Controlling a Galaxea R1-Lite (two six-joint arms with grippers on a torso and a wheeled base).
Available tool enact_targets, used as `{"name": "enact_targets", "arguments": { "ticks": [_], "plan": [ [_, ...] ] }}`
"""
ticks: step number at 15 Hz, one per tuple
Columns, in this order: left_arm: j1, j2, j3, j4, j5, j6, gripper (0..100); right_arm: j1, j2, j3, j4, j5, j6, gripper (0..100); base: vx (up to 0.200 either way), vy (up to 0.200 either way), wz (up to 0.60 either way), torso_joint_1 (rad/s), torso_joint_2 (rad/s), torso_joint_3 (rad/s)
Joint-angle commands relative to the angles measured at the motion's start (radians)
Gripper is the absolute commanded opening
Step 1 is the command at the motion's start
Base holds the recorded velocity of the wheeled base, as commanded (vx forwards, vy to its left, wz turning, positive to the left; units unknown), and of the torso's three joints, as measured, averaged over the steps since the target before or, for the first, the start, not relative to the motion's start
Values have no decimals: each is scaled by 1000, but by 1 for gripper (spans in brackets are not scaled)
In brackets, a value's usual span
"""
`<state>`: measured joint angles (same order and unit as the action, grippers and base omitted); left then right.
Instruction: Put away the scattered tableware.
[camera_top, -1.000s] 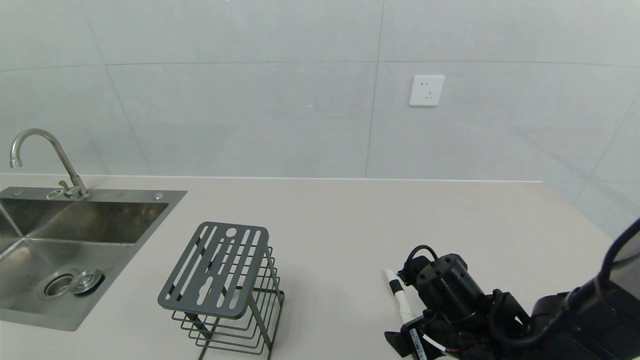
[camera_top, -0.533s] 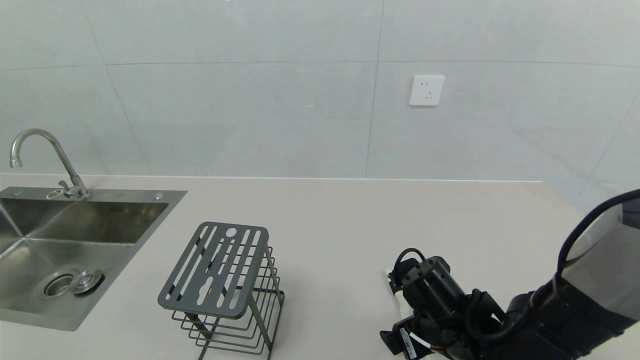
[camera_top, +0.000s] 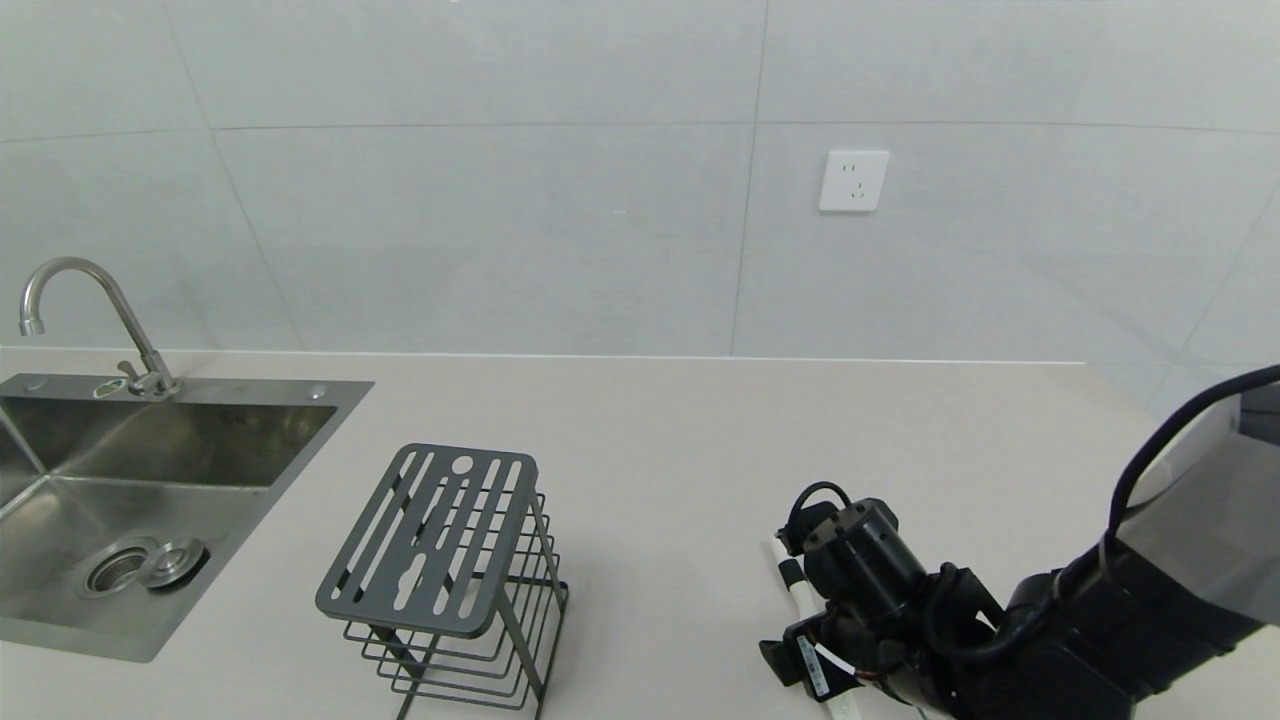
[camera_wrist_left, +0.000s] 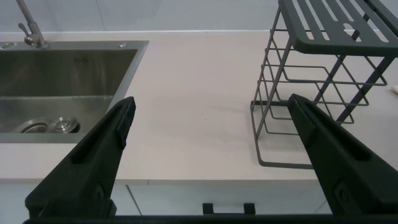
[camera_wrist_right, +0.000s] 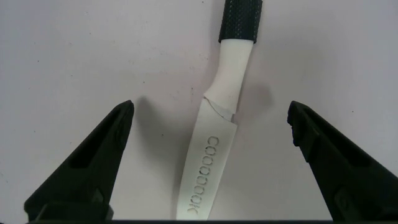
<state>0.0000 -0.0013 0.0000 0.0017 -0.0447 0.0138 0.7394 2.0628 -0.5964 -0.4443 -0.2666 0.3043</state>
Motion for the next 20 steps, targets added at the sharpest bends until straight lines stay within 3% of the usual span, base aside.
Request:
{"name": "enact_targets", "arguments": {
  "ticks": [1, 6, 7, 14, 20],
  "plan": [
    [0, 1, 0, 0, 0, 0, 100, -2, -1, 1, -1, 0, -2, 100, 0, 0, 0, 0, 0, 0],
    [0, 1, 0, 0, 0, 0, 100, 0, 28, 7, -1, 3, 1, 100, 0, 0, 0, 0, 0, 0],
    [0, 1, 0, 0, 0, 0, 100, 2, 28, 7, -1, 6, 3, 0, 0, 0, 0, 0, 0, 0],
    [0, 1, 0, 0, 0, 0, 100, 2, 80, 40, -1, 7, 9, 0, 0, 0, 0, 0, 0, 0],
    [0, 1, 0, 0, 0, 0, 100, -3, -187, -26, -140, 47, -8, 0, 0, 0, 0, 0, 0, 0]
  ]
}}
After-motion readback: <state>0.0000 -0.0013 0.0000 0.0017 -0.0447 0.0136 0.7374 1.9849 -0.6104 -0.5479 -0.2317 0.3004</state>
